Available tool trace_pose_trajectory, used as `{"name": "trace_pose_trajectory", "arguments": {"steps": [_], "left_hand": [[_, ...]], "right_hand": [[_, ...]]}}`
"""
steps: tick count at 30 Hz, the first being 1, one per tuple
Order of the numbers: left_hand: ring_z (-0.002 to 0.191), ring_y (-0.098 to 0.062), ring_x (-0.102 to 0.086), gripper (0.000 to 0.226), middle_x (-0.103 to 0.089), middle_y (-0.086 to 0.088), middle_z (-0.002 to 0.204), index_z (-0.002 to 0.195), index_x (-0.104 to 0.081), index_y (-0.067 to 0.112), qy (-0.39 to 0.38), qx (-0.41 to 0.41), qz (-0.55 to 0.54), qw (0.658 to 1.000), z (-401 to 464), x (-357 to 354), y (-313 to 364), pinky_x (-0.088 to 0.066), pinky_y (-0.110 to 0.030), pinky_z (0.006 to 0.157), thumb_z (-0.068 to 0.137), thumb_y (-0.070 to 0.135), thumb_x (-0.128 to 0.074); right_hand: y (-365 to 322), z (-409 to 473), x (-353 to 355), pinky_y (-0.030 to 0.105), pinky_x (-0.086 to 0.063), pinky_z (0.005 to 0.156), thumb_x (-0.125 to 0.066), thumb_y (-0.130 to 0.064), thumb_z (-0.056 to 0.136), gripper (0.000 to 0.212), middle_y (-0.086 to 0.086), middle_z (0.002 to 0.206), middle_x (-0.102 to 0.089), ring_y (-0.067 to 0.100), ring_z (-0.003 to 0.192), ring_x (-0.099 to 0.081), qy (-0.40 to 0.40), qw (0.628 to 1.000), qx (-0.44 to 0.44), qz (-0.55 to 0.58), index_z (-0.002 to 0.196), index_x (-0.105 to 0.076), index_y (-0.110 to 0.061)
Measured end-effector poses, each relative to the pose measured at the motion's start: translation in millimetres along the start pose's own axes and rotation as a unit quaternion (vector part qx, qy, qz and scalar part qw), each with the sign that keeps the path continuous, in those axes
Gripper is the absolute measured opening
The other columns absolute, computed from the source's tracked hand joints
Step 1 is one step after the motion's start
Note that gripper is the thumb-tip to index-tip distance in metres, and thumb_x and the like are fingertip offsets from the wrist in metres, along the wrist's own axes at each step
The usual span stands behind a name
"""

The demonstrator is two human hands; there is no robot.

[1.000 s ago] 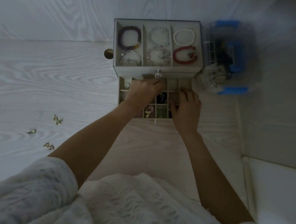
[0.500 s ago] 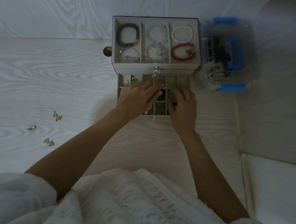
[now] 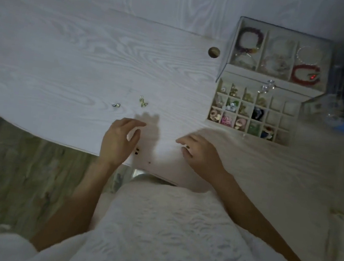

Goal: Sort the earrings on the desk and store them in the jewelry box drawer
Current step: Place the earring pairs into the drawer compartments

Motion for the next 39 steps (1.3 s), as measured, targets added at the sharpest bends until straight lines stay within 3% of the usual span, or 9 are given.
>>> {"name": "trace_pose_trajectory", "arguments": {"steps": [4, 7, 10, 12, 16, 21, 27, 32, 39], "left_hand": [[0.101, -0.03, -0.055, 0.035, -0.061, -0.009, 0.116, 0.112, -0.064, 0.018, -0.024, 0.04, 0.009, 0.999, -32.8, -1.7, -33.9, -0.048, -0.038, 0.086, 0.078, 0.011, -0.069], [0.087, -0.026, -0.058, 0.044, -0.059, -0.011, 0.108, 0.116, -0.06, 0.015, -0.049, 0.06, -0.026, 0.997, -43.3, -14.9, -32.0, -0.054, -0.036, 0.074, 0.075, 0.023, -0.075], [0.076, -0.025, -0.06, 0.04, -0.059, -0.01, 0.1, 0.109, -0.062, 0.012, -0.054, 0.09, -0.039, 0.994, -42.5, -24.6, -29.4, -0.053, -0.034, 0.068, 0.075, 0.029, -0.076], [0.074, -0.027, -0.061, 0.03, -0.059, -0.012, 0.096, 0.104, -0.065, 0.01, -0.058, 0.083, -0.046, 0.994, -38.2, -28.4, -28.5, -0.049, -0.031, 0.066, 0.077, 0.021, -0.073], [0.068, -0.028, -0.062, 0.01, -0.063, -0.011, 0.081, 0.088, -0.071, 0.01, -0.043, 0.042, -0.05, 0.997, -34.6, -26.1, -28.3, -0.04, -0.024, 0.061, 0.078, 0.01, -0.069], [0.058, -0.027, -0.061, 0.009, -0.063, -0.008, 0.071, 0.078, -0.072, 0.013, -0.017, 0.022, -0.029, 0.999, -32.3, -22.2, -32.7, -0.038, -0.023, 0.055, 0.074, 0.009, -0.066], [0.056, -0.028, -0.06, 0.017, -0.066, -0.01, 0.07, 0.078, -0.073, 0.013, 0.018, 0.038, -0.03, 0.999, -33.2, -12.1, -43.7, -0.046, -0.029, 0.051, 0.075, 0.014, -0.056], [0.059, -0.026, -0.061, 0.013, -0.066, -0.008, 0.07, 0.078, -0.074, 0.017, 0.007, 0.045, -0.036, 0.998, -29.7, -9.4, -49.2, -0.038, -0.023, 0.057, 0.074, 0.006, -0.068], [0.064, -0.031, -0.061, 0.012, -0.067, -0.011, 0.075, 0.081, -0.074, 0.015, -0.036, 0.039, -0.012, 0.999, -17.4, -8.3, -43.9, -0.044, -0.032, 0.057, 0.078, 0.009, -0.065]], "right_hand": [[-31.3, 16.3, -41.0, 0.035, -0.05, 0.079, -0.059, -0.008, 0.086, 0.032, 0.009, 0.113, -0.056, 0.022, 0.088, -0.058, -0.064, 0.998, 0.025, 0.006, 0.118, -0.058, -0.01], [-41.1, 28.9, -56.9, 0.03, -0.049, 0.075, -0.058, -0.003, 0.085, 0.034, 0.01, 0.114, -0.053, 0.023, 0.084, -0.058, -0.071, 0.997, 0.018, 0.003, 0.119, -0.057, -0.008], [-42.6, 37.5, -63.3, 0.025, -0.04, 0.071, -0.055, -0.001, 0.085, 0.029, 0.01, 0.112, -0.053, 0.024, 0.086, -0.056, -0.071, 0.997, 0.008, -0.017, 0.114, -0.059, -0.008], [-42.0, 39.3, -63.5, 0.023, -0.038, 0.071, -0.055, -0.002, 0.085, 0.027, 0.009, 0.11, -0.053, 0.023, 0.085, -0.056, -0.07, 0.997, 0.004, -0.025, 0.111, -0.059, -0.009], [-49.9, 50.4, -59.8, 0.031, -0.05, 0.079, -0.056, -0.003, 0.086, 0.025, 0.007, 0.109, -0.057, 0.022, 0.092, -0.059, -0.062, 0.997, 0.015, -0.033, 0.109, -0.061, -0.01], [-84.2, 89.7, -58.5, 0.037, -0.05, 0.078, -0.058, -0.002, 0.084, 0.026, 0.009, 0.106, -0.059, 0.022, 0.089, -0.059, -0.047, 0.996, 0.065, -0.032, 0.109, -0.063, -0.01], [-102.3, 117.7, -89.2, 0.039, -0.047, 0.084, -0.057, -0.001, 0.086, 0.034, 0.017, 0.116, -0.053, 0.03, 0.098, -0.056, -0.142, 0.978, 0.101, -0.118, 0.119, -0.058, -0.005], [-92.2, 111.4, -88.1, 0.041, -0.05, 0.073, -0.055, 0.001, 0.087, 0.016, 0.017, 0.103, -0.059, 0.032, 0.086, -0.059, -0.114, 0.983, 0.086, -0.119, 0.101, -0.063, 0.0], [-70.9, 94.9, -69.7, 0.041, -0.05, 0.065, -0.052, -0.01, 0.092, 0.012, 0.015, 0.099, -0.059, 0.031, 0.082, -0.058, -0.062, 0.983, 0.036, -0.171, 0.101, -0.058, -0.005]]}}
Point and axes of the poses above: each hand's wrist, its own z-axis towards the middle knuckle, its own x-axis out of the back of the hand, y = z × x, the point moved 5 cm from there along z, towards the middle knuckle
